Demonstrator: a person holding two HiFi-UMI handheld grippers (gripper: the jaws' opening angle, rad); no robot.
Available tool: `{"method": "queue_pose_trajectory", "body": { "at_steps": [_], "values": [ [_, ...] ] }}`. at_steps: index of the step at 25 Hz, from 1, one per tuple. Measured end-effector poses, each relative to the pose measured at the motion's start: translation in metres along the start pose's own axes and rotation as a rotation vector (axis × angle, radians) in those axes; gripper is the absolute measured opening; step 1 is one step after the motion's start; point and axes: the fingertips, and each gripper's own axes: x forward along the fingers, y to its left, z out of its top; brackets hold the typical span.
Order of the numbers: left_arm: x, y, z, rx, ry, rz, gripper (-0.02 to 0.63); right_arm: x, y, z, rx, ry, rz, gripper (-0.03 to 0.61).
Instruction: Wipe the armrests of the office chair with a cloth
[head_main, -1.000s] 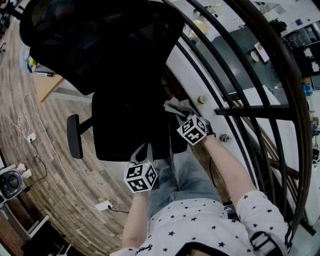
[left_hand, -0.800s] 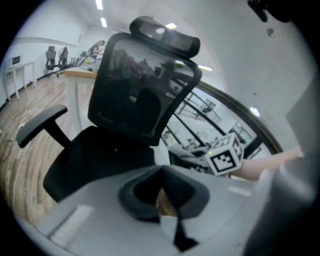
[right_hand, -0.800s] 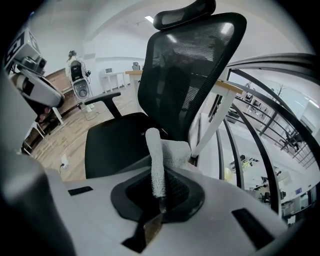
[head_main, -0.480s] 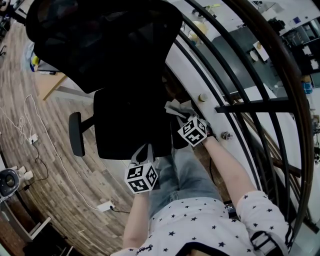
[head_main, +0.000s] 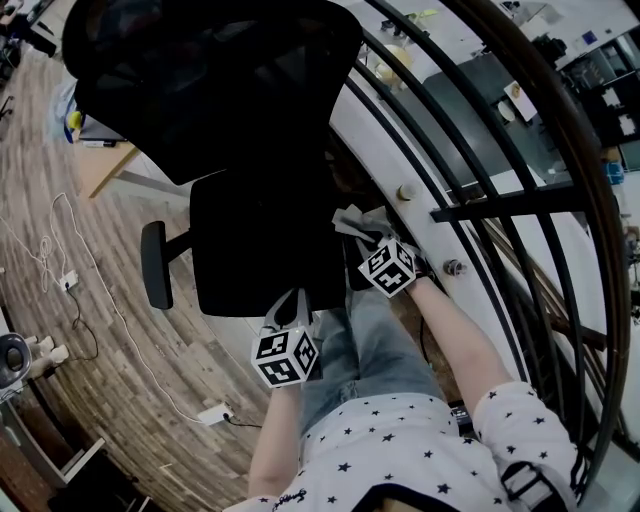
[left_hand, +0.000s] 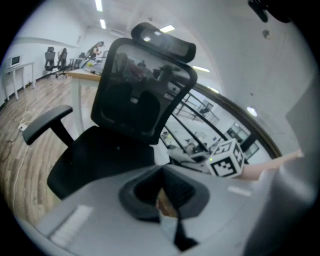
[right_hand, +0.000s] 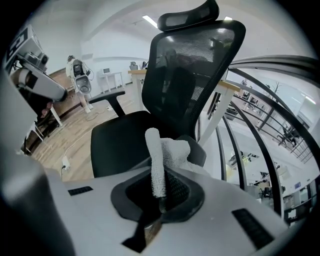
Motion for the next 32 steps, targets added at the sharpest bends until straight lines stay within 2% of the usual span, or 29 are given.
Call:
{"method": "queue_pose_trajectory", "body": {
  "at_steps": [32],
  "values": [
    [-0.023, -0.014, -0.024, 0.06, 0.002, -0.054, 0.008, -0.03, 0.066, -0.043, 0.05, 0.005, 0.009, 0.025]
  ]
}}
